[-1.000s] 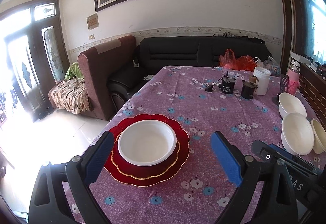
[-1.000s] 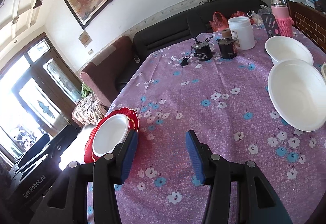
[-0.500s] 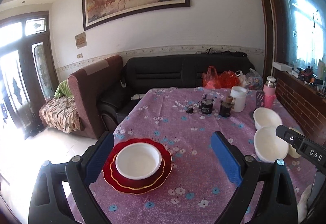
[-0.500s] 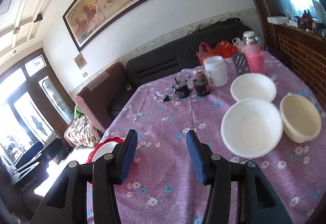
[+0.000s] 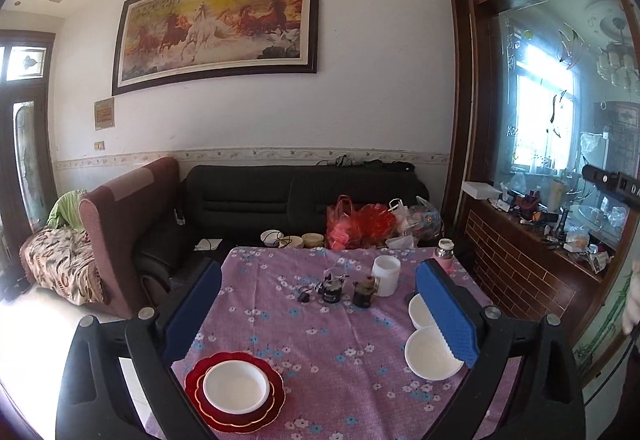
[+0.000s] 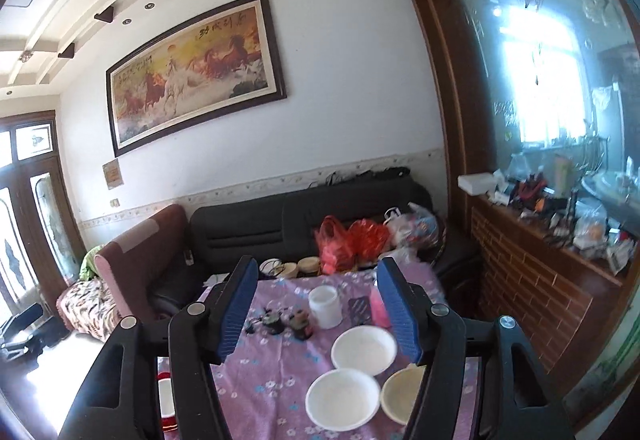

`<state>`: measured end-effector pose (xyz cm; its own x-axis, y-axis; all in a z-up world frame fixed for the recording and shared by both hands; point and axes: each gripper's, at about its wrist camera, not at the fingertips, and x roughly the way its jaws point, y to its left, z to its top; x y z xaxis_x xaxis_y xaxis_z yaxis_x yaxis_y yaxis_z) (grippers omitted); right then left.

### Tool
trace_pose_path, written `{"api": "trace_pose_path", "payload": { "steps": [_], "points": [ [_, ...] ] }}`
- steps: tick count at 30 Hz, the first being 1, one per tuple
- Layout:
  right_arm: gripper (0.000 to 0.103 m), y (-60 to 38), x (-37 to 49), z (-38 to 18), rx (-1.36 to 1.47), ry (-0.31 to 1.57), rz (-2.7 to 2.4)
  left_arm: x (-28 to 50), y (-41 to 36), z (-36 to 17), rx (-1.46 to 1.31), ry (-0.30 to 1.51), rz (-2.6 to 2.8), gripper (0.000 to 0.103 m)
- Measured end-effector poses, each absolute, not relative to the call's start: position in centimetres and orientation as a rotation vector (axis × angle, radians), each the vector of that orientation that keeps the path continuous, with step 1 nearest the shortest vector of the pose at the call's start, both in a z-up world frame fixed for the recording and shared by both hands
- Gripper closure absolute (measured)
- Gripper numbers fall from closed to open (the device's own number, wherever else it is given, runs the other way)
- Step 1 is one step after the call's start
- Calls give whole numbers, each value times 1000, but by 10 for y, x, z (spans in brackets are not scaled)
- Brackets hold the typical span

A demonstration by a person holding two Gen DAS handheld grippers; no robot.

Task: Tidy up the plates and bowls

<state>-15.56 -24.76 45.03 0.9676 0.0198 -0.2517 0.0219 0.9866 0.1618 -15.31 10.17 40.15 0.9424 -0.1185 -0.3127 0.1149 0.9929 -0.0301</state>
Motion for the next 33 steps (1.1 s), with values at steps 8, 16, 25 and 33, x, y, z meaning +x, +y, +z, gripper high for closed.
{"api": "trace_pose_path", "payload": {
  "steps": [8, 16, 25, 33],
  "points": [
    [8, -257, -173, 574, -50, 199, -306, -131, 91, 459, 47, 295, -74, 0],
    [2, -251, -147, 465, 37, 338, -176, -90, 78, 347, -3, 494, -238, 0],
    [2, -237, -98, 255, 159, 616, -38, -42, 39, 203, 27, 632, -203, 0],
    [11, -255, -61, 131, 295, 792, -38, 2, 9, 140, 77, 735, -151, 0]
  ]
}}
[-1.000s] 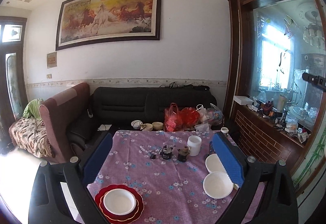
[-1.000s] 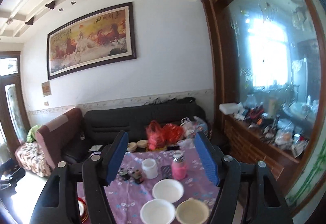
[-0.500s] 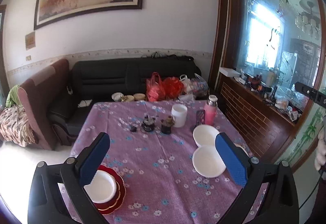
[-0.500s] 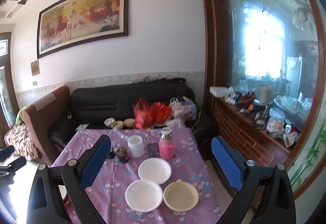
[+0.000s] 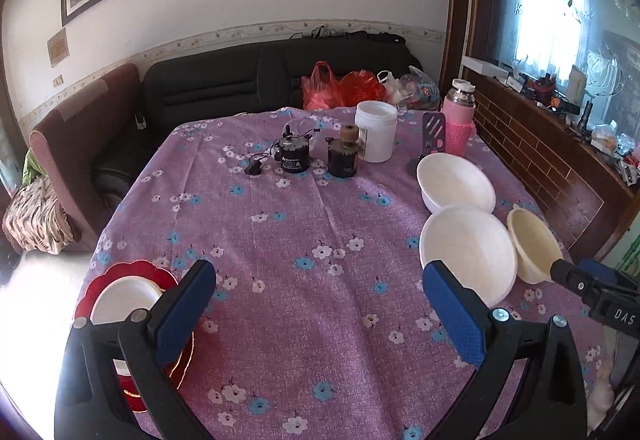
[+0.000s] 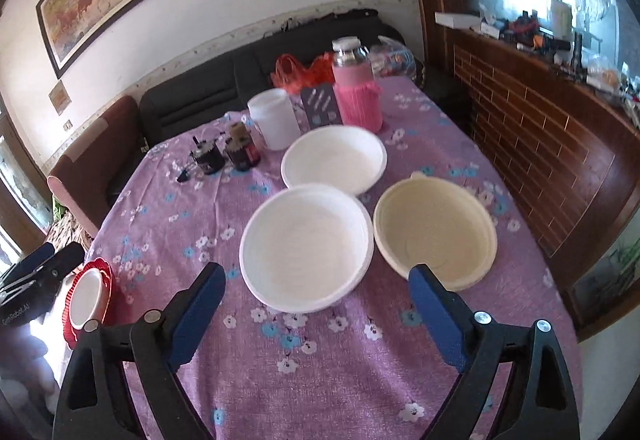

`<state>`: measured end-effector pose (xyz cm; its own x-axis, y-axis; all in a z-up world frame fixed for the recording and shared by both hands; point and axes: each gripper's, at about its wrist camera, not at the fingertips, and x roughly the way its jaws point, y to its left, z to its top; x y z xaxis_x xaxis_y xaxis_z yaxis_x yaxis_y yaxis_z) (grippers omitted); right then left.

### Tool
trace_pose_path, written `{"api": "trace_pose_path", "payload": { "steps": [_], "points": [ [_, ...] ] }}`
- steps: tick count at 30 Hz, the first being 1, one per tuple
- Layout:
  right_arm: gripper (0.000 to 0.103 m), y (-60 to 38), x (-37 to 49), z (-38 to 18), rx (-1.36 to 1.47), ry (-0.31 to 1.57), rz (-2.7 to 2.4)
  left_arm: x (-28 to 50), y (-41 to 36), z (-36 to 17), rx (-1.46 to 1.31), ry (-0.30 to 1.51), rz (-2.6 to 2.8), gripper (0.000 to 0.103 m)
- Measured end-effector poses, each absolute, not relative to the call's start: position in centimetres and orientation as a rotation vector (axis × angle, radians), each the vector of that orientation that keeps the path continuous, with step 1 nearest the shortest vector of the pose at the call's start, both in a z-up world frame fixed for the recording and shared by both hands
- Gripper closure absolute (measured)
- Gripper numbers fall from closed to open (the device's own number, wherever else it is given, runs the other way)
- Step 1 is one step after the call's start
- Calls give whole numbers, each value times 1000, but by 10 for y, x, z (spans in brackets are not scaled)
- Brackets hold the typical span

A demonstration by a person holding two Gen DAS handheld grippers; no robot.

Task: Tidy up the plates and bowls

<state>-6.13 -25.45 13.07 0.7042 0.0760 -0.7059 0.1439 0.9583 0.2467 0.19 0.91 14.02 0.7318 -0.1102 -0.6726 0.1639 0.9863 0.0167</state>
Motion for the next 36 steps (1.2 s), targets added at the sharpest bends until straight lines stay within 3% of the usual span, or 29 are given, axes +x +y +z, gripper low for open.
{"api": "trace_pose_path", "payload": {
  "steps": [3, 10, 26, 36],
  "points": [
    [17, -258, -49, 100, 353, 833, -25, 11, 0, 131, 120, 727, -115, 0],
    [17, -254, -33, 65, 383, 856, -11, 24, -19, 120, 228, 699, -51, 0],
    [18, -262, -9, 40, 456, 871, -57, 46, -50, 104, 306, 701, -37, 0],
    [19, -254, 5, 38, 435, 792, -102, 83, -62, 85, 216, 796, -123, 0]
  ]
}}
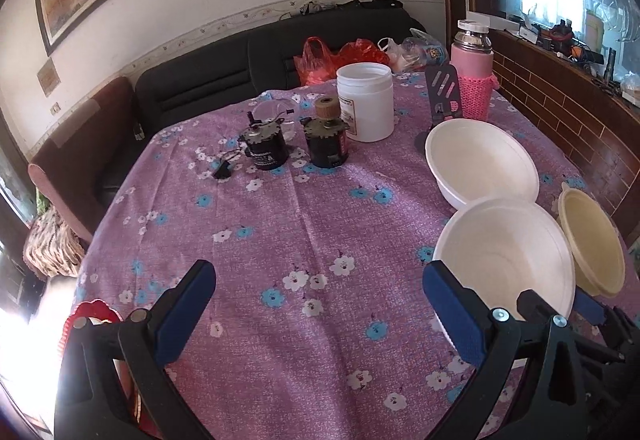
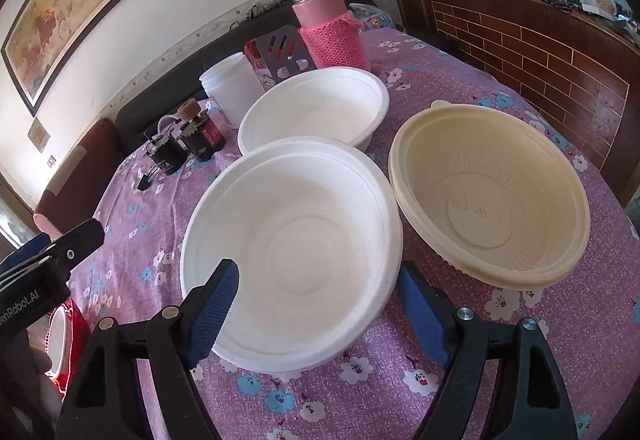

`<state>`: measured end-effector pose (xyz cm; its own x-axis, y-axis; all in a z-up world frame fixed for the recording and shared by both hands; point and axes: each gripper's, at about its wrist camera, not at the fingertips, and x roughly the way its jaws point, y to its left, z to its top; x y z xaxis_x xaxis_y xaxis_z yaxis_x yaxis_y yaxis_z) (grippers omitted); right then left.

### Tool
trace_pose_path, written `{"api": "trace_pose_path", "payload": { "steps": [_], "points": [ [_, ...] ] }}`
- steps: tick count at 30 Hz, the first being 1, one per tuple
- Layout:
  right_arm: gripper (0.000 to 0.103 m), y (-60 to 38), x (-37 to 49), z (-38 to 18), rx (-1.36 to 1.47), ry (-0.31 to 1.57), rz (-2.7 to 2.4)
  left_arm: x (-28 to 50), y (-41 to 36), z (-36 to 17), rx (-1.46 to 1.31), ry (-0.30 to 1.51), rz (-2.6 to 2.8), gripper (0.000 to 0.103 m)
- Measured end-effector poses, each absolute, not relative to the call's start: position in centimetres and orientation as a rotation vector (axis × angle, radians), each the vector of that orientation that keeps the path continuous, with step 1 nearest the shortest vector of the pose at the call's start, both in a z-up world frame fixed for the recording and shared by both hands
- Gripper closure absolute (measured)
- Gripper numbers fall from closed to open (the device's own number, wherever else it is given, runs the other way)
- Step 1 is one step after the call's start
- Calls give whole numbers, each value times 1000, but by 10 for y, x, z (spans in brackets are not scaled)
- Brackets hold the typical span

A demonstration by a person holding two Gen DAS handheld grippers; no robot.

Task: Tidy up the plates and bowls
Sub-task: 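Move the right gripper to the rim of another white paper bowl, then close the right gripper on the white bowl rim and lift it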

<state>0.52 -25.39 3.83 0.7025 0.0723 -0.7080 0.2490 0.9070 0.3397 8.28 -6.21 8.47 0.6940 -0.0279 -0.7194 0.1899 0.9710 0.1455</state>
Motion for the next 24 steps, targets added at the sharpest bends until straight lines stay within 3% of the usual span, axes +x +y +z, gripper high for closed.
{"api": "trace_pose_path", "payload": {
  "steps": [8, 10, 20, 24],
  "points": [
    [22, -260, 5, 32, 444, 758, -123, 114, -86, 58, 178, 873, -211, 2],
    [26, -263, 5, 28, 461, 767, -118, 120, -91, 50, 173, 901, -235, 14],
    [51, -266, 14, 12, 508, 817, -81, 136, -109, 17, 139, 1006, -328, 50],
    [61, -262, 15, 13, 494, 810, -75, 132, -117, 14, 135, 1019, -386, 75]
  ]
}}
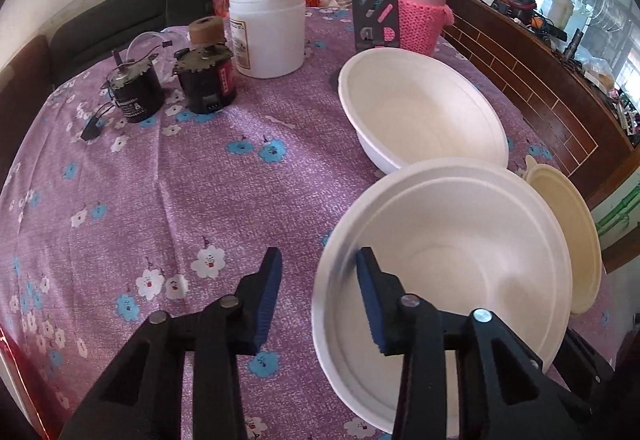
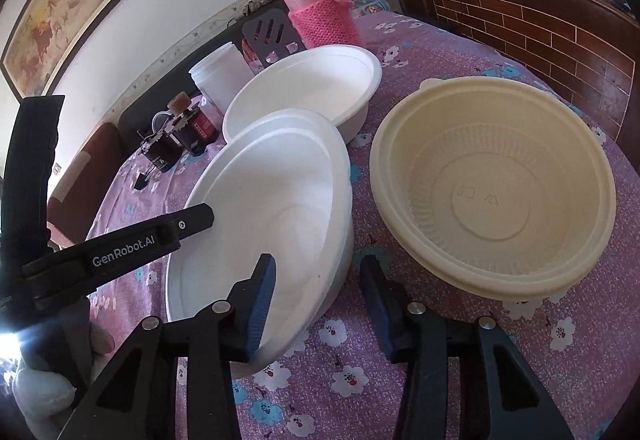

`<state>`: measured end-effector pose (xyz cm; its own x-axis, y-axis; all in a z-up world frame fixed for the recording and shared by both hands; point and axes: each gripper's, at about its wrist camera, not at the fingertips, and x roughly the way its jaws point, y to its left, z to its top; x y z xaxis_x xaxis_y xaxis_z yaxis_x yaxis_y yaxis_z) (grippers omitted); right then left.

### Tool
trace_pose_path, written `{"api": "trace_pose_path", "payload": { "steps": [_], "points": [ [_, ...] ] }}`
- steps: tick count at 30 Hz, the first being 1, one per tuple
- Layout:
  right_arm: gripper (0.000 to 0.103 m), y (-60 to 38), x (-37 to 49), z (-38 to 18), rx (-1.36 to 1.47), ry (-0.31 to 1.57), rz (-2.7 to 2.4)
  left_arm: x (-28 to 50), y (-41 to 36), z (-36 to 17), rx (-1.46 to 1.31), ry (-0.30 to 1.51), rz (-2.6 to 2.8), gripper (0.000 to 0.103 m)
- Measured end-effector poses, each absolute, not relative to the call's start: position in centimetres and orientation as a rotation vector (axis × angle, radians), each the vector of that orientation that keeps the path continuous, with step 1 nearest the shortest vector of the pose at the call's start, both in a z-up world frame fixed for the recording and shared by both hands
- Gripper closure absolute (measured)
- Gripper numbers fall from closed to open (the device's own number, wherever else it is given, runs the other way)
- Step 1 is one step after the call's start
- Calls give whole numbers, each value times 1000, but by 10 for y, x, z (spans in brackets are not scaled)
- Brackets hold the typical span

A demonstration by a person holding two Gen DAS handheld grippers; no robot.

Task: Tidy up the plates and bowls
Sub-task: 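Close the right gripper on the white bowl rim and lift it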

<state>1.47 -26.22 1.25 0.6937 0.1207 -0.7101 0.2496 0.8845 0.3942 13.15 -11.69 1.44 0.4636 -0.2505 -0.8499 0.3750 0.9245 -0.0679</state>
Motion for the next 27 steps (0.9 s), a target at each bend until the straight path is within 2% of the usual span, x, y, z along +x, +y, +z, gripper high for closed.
{"api": "trace_pose_path", "payload": {
  "steps": [1, 11, 27],
  "points": [
    [62, -262, 15, 12, 495, 809, -73, 130, -119, 15, 135, 1020, -402, 84],
    [77, -261, 12, 12, 487, 796, -70, 109, -107, 34, 115, 963, -377, 87],
    [78, -207, 5, 25, 373, 761, 96, 36, -51, 72, 129, 805, -219, 87]
  ]
}}
